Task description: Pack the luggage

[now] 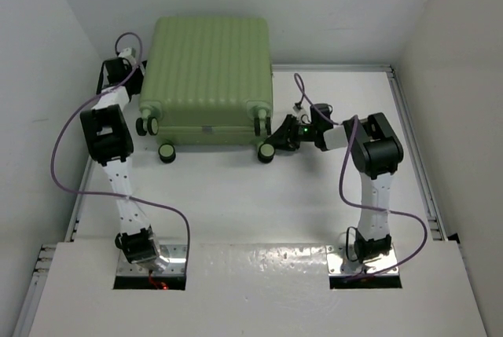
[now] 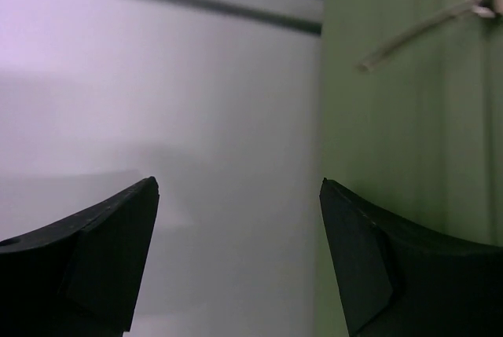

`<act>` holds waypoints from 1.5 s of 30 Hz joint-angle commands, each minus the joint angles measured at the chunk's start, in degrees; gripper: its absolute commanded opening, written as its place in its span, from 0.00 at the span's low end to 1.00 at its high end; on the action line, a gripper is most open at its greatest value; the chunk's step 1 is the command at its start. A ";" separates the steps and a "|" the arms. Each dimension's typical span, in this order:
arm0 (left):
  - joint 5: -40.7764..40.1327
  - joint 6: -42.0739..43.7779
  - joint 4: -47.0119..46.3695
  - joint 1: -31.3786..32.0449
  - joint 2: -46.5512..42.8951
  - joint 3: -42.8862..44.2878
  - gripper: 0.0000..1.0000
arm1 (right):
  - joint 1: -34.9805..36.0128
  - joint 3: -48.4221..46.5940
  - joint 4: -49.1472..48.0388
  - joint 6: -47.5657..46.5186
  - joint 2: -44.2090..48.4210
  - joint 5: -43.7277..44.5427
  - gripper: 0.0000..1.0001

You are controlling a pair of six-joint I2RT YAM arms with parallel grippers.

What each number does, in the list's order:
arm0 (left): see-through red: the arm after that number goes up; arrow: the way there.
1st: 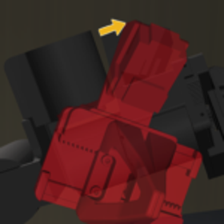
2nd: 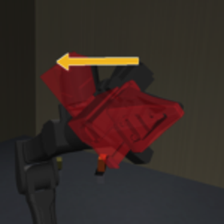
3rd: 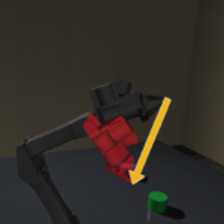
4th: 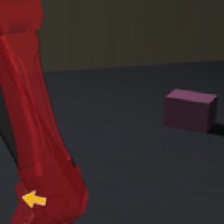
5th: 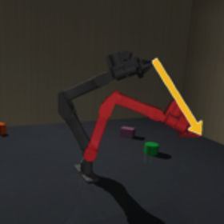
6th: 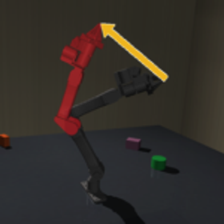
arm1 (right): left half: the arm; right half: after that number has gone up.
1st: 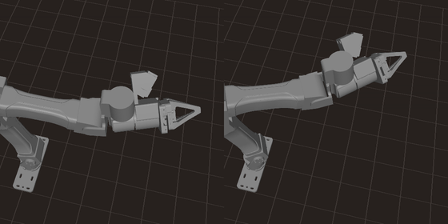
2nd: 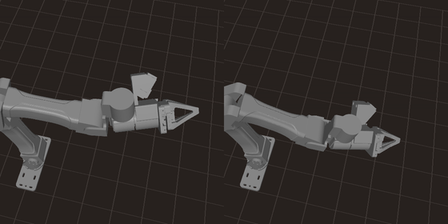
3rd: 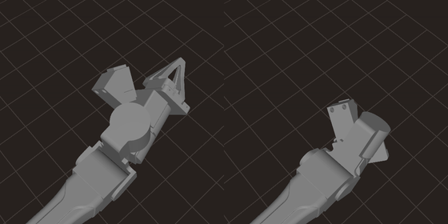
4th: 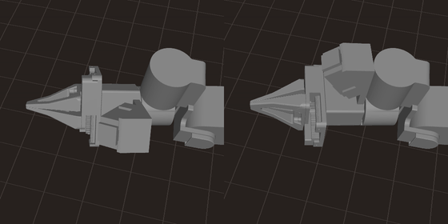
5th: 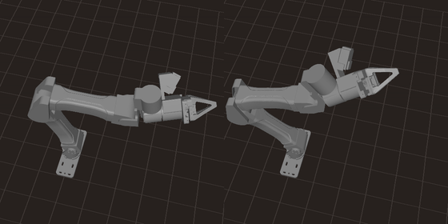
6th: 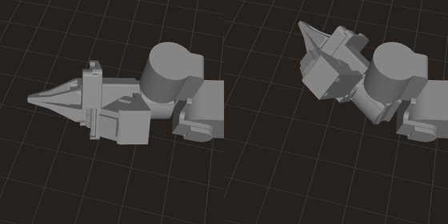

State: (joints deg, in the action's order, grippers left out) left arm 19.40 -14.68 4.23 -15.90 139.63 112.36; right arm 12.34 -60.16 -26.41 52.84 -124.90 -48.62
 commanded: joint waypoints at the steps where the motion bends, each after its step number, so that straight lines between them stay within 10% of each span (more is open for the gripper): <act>1: 23.03 0.79 -4.49 9.21 0.20 2.96 0.87 | 6.64 7.68 -0.56 -4.58 7.20 -8.50 0.44; 7: 34.22 0.79 -3.00 15.81 3.89 6.74 0.90 | -2.46 24.73 -5.14 -12.91 27.12 -9.21 0.44; 15: 8.93 -14.14 -15.74 6.34 -8.05 -1.43 0.95 | -11.81 43.85 -7.58 -32.42 55.35 15.70 0.47; 21: 5.91 -13.11 -7.41 -3.86 -23.15 -7.31 0.95 | -5.15 45.31 -25.24 -35.09 46.87 17.07 0.47; 26: 10.38 2.86 2.60 -7.65 -41.95 -20.32 0.90 | 6.37 39.70 -40.46 -34.03 35.18 21.36 0.47; 35: 23.03 34.95 46.81 0.33 -58.85 -22.62 0.96 | 28.85 20.19 -49.25 -36.75 24.18 26.38 0.50; 41: 21.56 55.49 68.43 8.16 -58.78 -21.92 0.96 | 33.02 29.12 -51.46 -40.09 32.87 27.87 0.54; 45: 17.01 60.81 70.39 10.09 -59.30 -24.02 0.99 | 29.59 36.77 -32.40 -37.90 47.94 32.00 0.58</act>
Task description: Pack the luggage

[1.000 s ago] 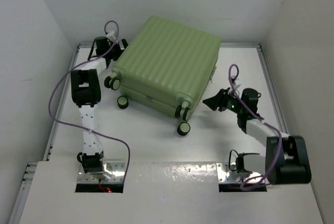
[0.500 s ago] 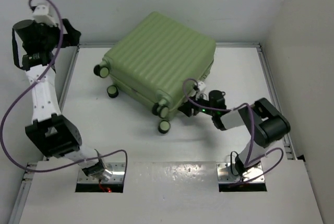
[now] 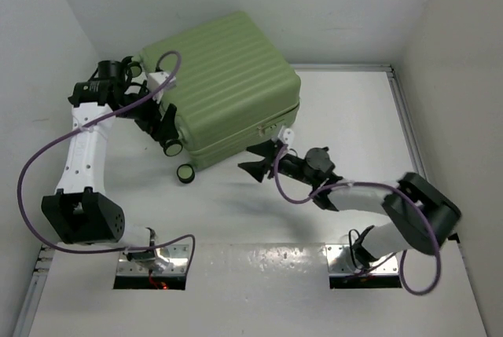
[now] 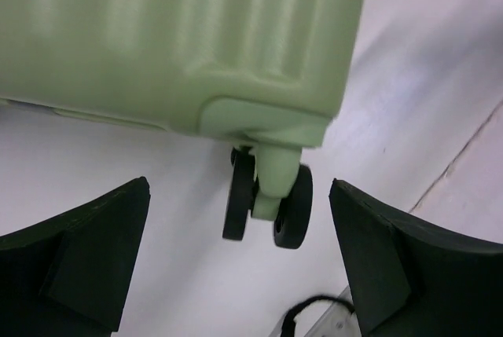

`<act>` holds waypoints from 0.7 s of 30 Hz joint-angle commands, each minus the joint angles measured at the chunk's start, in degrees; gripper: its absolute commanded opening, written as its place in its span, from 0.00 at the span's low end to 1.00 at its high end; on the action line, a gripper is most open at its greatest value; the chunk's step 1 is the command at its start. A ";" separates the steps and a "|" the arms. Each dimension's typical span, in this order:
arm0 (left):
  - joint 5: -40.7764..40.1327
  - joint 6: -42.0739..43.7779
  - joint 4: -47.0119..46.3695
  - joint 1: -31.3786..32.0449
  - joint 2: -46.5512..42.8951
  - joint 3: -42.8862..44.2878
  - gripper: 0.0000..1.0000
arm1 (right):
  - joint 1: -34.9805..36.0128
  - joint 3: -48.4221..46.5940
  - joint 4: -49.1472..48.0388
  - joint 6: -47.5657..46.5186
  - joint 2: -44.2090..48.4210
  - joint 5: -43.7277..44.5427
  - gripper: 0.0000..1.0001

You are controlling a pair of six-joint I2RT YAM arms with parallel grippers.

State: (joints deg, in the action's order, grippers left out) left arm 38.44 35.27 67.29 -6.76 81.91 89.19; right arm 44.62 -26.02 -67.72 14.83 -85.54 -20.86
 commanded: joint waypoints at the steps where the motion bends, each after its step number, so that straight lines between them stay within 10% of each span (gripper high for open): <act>1: -2.83 12.09 7.33 1.49 -1.58 -1.64 0.99 | -3.57 3.16 12.23 1.07 10.02 5.21 0.58; 12: -11.97 5.62 -12.93 9.84 -2.37 -13.77 0.99 | -19.74 -3.75 30.46 4.23 6.89 11.29 0.62; 21: -14.44 0.51 -18.06 12.04 0.36 -16.85 0.59 | -23.27 -12.21 21.60 1.89 -5.95 2.23 0.60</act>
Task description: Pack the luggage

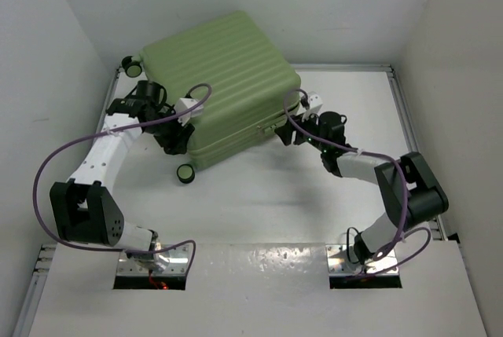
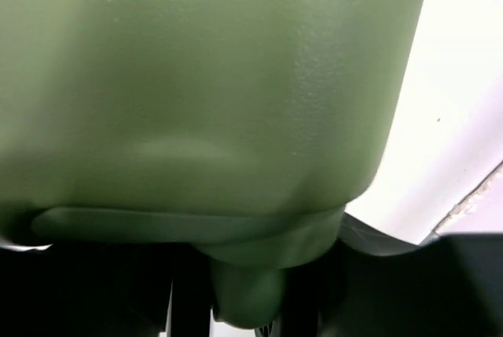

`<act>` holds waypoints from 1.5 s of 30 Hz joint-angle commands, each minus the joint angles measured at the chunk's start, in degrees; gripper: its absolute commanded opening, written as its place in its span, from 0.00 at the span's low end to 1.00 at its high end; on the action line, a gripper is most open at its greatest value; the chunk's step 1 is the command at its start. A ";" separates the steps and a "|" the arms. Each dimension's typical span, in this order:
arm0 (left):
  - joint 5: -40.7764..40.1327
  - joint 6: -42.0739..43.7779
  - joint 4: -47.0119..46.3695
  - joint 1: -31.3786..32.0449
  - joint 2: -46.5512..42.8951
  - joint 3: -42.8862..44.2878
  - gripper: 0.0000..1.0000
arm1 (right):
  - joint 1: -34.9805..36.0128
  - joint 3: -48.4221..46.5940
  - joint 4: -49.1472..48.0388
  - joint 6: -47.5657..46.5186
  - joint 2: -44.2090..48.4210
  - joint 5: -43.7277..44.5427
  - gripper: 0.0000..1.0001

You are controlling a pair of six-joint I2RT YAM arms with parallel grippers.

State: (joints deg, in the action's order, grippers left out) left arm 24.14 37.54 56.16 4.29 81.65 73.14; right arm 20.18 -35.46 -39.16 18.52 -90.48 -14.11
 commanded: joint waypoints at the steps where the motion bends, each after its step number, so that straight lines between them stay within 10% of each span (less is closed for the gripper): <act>1: -0.15 -2.29 -7.46 0.98 0.62 -0.81 0.55 | 1.69 -2.86 -7.59 -2.61 -1.28 -4.26 0.60; 10: -0.15 -4.14 -8.00 0.98 1.15 -1.34 0.42 | 17.32 -3.65 -3.75 -15.26 -1.54 15.66 0.60; 23: -0.15 -6.43 -8.00 3.96 -2.28 -1.34 0.42 | 20.51 -15.59 2.23 -22.56 -12.26 32.82 0.57; 31: -1.90 -6.43 -8.52 3.44 -3.42 -1.86 0.41 | 20.77 -14.39 2.07 -25.72 -12.62 29.67 0.00; 34: -1.90 -6.43 -10.01 1.43 -3.95 -2.48 0.34 | 18.68 -12.18 1.63 -25.47 -9.90 26.35 0.00; 38: -6.28 -6.43 -10.02 -0.25 -1.33 -3.53 0.00 | 12.70 -10.86 7.06 -20.29 -5.25 17.90 0.00; 45: -11.30 -6.43 -11.59 -5.61 1.32 -4.06 0.00 | 1.89 -10.85 9.01 -14.04 -5.23 8.58 0.00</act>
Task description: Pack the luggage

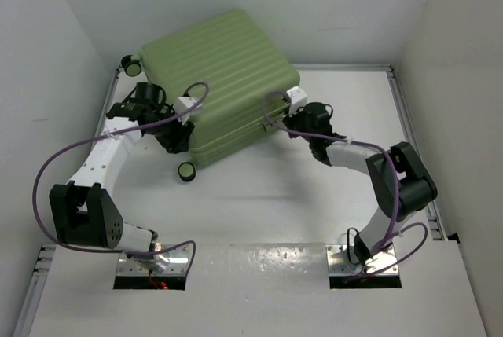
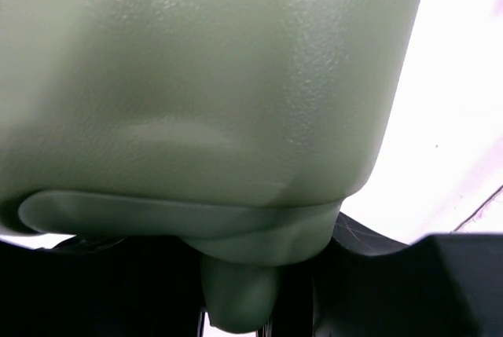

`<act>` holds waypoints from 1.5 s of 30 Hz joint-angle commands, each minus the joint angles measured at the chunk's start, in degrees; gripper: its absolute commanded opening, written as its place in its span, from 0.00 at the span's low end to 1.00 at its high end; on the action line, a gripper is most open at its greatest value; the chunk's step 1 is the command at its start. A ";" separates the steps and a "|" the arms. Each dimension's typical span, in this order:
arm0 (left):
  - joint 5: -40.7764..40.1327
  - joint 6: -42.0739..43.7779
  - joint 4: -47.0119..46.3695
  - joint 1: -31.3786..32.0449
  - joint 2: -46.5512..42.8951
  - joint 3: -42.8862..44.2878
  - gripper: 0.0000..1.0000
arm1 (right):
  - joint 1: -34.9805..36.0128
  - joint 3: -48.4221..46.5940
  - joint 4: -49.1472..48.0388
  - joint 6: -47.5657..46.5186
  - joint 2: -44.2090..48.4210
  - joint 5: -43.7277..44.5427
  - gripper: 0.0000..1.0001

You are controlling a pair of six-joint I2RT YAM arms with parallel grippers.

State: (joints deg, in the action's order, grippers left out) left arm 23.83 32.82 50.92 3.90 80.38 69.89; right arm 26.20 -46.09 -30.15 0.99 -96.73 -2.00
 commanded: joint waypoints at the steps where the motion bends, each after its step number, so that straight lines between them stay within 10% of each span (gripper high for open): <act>1: -11.87 -1.70 -6.36 -5.22 3.81 -0.81 0.00 | -4.48 -0.58 0.09 3.75 0.84 -3.97 0.00; 9: -9.62 0.49 -7.15 -9.70 6.63 0.42 0.00 | -9.57 -3.31 0.01 9.37 -0.22 -26.22 0.03; 14: -3.89 1.11 -7.15 -9.70 3.39 -1.85 0.00 | -8.89 -0.50 -5.62 22.08 1.28 -37.45 0.57; 17: -3.09 0.59 -7.15 -9.17 3.38 -2.48 0.00 | -7.39 -0.50 -7.72 28.69 -0.74 -37.90 0.67; 26: -2.57 -0.47 -7.15 -9.17 3.38 -3.62 0.00 | -7.04 -3.04 -13.96 35.37 -6.54 -44.49 0.42; 32: -2.57 -1.00 -7.15 -9.17 3.38 -3.09 0.00 | -7.83 -6.46 -14.50 38.82 -11.37 -47.75 0.42; 42: -2.57 -1.53 -7.15 -9.17 4.43 -2.56 0.00 | -7.39 -9.37 -14.76 41.63 -14.80 -43.09 0.69; 45: -2.57 -1.53 -7.15 -8.65 4.44 -2.56 0.00 | -6.86 -9.03 -16.07 42.68 -15.24 -40.55 0.59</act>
State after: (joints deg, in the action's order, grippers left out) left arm 29.58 36.62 47.75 -2.24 81.65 68.66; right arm 18.59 -51.48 -42.11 40.32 -110.43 -47.55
